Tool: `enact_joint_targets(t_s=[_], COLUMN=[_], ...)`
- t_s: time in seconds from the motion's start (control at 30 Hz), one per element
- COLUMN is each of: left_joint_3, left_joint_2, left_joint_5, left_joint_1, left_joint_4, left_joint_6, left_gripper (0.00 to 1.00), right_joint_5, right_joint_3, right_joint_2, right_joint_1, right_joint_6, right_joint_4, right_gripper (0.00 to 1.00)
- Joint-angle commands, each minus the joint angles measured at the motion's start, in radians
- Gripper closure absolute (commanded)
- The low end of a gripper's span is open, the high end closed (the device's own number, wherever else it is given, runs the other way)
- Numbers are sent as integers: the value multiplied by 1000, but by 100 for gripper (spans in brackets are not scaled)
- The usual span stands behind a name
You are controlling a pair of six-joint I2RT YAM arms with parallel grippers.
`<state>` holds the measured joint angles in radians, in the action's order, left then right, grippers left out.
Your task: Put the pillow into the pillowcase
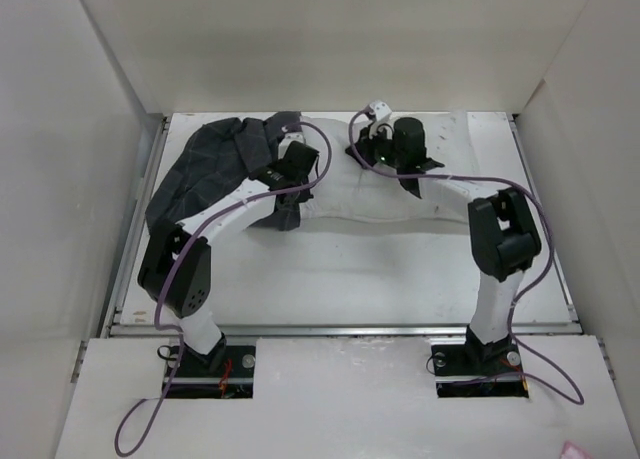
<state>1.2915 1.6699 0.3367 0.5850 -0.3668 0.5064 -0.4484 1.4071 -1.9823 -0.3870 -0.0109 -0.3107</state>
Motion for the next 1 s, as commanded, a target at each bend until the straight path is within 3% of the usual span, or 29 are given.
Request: enact_joint_targets(t_s=[0.0, 0.17, 0.37, 0.4, 0.43, 0.47, 0.53, 0.57, 0.63, 0.67, 0.73, 0.97], left_joint_3=[87, 146, 82, 63, 45, 11, -12, -12, -24, -35, -46, -152], left_joint_2=[17, 36, -85, -111, -137, -163, -231, -248, -288, -298, -323, -343], left_joint_5=[-74, -215, -255, -255, -255, -245, -196, -179, -136, -136, -136, -120], left_joint_1=[28, 98, 145, 145, 154, 154, 154, 154, 154, 154, 154, 164], left_joint_4=[134, 155, 135, 125, 124, 124, 103, 103, 80, 80, 69, 45], left_joint_6=[-124, -193, -183, -183, -183, -158, -145, -144, -117, -117, -108, -46], left_gripper=[100, 100, 100, 100, 100, 91, 83, 75, 56, 50, 41, 38], right_joint_5=[20, 181, 166, 195, 195, 195, 195, 195, 185, 185, 185, 130], right_joint_3=[-181, -318, -419, -419, -419, -407, -398, -398, -398, -398, -379, -274], right_joint_2=[124, 313, 560, 579, 595, 624, 655, 687, 711, 711, 711, 596], right_joint_1=[20, 20, 20, 20, 20, 20, 20, 1, -59, -85, -136, -220], right_joint_6=[104, 169, 187, 175, 161, 113, 72, 49, -44, -78, -159, -279], right_joint_4=[61, 217, 335, 360, 381, 401, 417, 417, 417, 426, 441, 535], right_gripper=[100, 100, 100, 93, 55, 42, 29, 17, 5, 0, 0, 0])
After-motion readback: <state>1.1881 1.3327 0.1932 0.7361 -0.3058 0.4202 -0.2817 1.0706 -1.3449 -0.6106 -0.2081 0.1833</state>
